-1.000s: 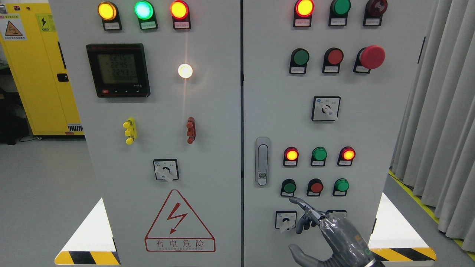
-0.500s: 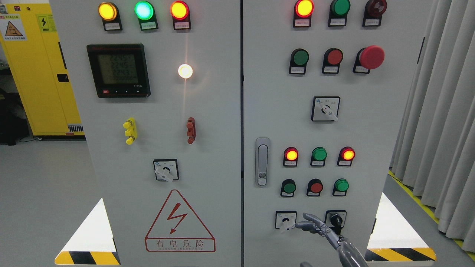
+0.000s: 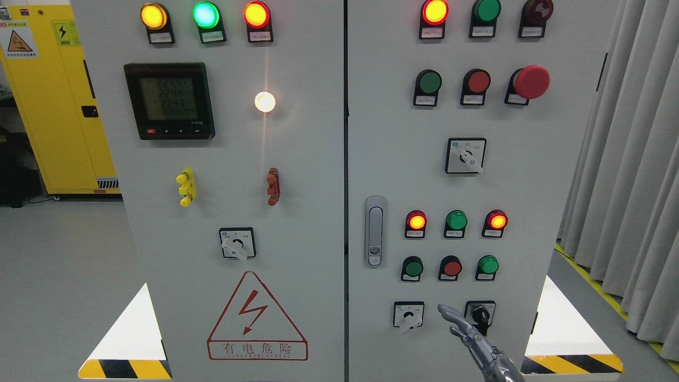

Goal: Press green start button
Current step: 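Withdraw the right hand downward away from the buttons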

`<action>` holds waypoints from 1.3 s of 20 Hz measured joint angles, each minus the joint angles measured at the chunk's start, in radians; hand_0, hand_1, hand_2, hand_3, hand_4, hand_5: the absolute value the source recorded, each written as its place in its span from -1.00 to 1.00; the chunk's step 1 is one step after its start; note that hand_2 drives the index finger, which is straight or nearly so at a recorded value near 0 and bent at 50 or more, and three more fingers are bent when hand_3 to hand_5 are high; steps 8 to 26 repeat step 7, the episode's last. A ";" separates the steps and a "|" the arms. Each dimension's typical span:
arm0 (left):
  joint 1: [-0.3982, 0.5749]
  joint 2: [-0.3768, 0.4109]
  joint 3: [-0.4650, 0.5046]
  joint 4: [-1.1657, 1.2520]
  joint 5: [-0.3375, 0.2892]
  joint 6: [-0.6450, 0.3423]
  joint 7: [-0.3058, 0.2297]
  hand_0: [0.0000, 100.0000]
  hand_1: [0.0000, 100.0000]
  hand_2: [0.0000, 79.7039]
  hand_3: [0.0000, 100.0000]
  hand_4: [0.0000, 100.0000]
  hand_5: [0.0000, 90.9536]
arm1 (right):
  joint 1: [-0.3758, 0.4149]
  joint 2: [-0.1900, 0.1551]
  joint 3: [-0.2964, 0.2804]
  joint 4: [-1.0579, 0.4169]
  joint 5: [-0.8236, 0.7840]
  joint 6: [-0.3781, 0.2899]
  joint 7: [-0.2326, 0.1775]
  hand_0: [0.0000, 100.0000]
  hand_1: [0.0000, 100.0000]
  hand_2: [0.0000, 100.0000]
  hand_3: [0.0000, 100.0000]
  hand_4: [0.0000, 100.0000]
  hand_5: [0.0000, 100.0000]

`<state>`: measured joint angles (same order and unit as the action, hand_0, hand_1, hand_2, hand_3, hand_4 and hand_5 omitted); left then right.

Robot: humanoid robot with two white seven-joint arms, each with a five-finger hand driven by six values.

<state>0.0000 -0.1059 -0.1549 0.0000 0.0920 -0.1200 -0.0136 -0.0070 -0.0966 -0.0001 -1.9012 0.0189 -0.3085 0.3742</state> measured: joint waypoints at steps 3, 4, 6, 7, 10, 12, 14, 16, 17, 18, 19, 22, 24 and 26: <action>0.000 0.000 0.000 0.000 0.000 0.003 0.000 -0.76 0.11 -1.00 -1.00 -1.00 -1.00 | 0.003 0.002 0.000 -0.003 -0.008 0.000 0.015 -0.10 0.15 -1.00 -1.00 -0.78 -1.00; 0.000 0.000 0.000 0.000 0.000 0.004 0.000 -0.76 0.11 -1.00 -1.00 -1.00 -1.00 | 0.004 0.003 0.000 -0.005 -0.010 0.001 0.019 -0.11 0.15 -1.00 -1.00 -0.78 -1.00; 0.000 0.000 0.000 0.000 0.000 0.004 0.000 -0.76 0.11 -1.00 -1.00 -1.00 -1.00 | 0.005 0.004 0.000 -0.006 -0.013 0.008 0.024 -0.11 0.15 -1.00 -1.00 -0.77 -1.00; 0.000 0.000 0.000 0.000 0.000 0.005 0.000 -0.76 0.11 -1.00 -1.00 -1.00 -1.00 | 0.005 0.004 0.000 -0.007 -0.014 0.009 0.024 -0.12 0.15 -1.00 -1.00 -0.76 -1.00; 0.000 0.000 0.000 0.000 0.000 0.005 0.000 -0.76 0.11 -1.00 -1.00 -1.00 -1.00 | 0.005 0.004 0.000 -0.007 -0.014 0.009 0.024 -0.12 0.15 -1.00 -1.00 -0.76 -1.00; 0.000 0.000 0.000 0.000 0.000 0.005 0.000 -0.76 0.11 -1.00 -1.00 -1.00 -1.00 | 0.005 0.004 0.000 -0.007 -0.014 0.009 0.024 -0.12 0.15 -1.00 -1.00 -0.76 -1.00; 0.000 0.000 0.000 0.000 0.000 0.005 0.000 -0.76 0.11 -1.00 -1.00 -1.00 -1.00 | 0.005 0.004 0.000 -0.007 -0.014 0.009 0.024 -0.12 0.15 -1.00 -1.00 -0.76 -1.00; 0.000 0.000 0.000 0.000 0.000 0.005 0.000 -0.76 0.11 -1.00 -1.00 -1.00 -1.00 | 0.005 0.004 0.000 -0.007 -0.014 0.009 0.024 -0.12 0.15 -1.00 -1.00 -0.76 -1.00; 0.000 0.000 0.000 0.000 0.000 0.005 0.000 -0.76 0.11 -1.00 -1.00 -1.00 -1.00 | 0.005 0.004 0.000 -0.007 -0.014 0.009 0.024 -0.12 0.15 -1.00 -1.00 -0.76 -1.00; 0.000 0.000 0.000 0.000 0.000 0.005 0.000 -0.76 0.11 -1.00 -1.00 -1.00 -1.00 | 0.005 0.004 0.000 -0.007 -0.014 0.009 0.024 -0.12 0.15 -1.00 -1.00 -0.76 -1.00; 0.000 0.000 0.000 0.000 0.000 0.005 0.000 -0.76 0.11 -1.00 -1.00 -1.00 -1.00 | 0.005 0.004 0.000 -0.007 -0.014 0.009 0.024 -0.12 0.15 -1.00 -1.00 -0.76 -1.00; 0.000 0.000 0.000 0.000 0.000 0.005 0.000 -0.76 0.11 -1.00 -1.00 -1.00 -1.00 | 0.005 0.004 0.000 -0.007 -0.014 0.009 0.024 -0.12 0.15 -1.00 -1.00 -0.76 -1.00; 0.000 0.000 0.000 0.000 0.000 0.005 0.000 -0.76 0.11 -1.00 -1.00 -1.00 -1.00 | 0.005 0.004 0.000 -0.007 -0.014 0.009 0.024 -0.12 0.15 -1.00 -1.00 -0.76 -1.00; 0.000 0.000 0.000 0.000 0.000 0.005 0.000 -0.76 0.11 -1.00 -1.00 -1.00 -1.00 | 0.005 0.004 0.000 -0.007 -0.014 0.009 0.024 -0.12 0.15 -1.00 -1.00 -0.76 -1.00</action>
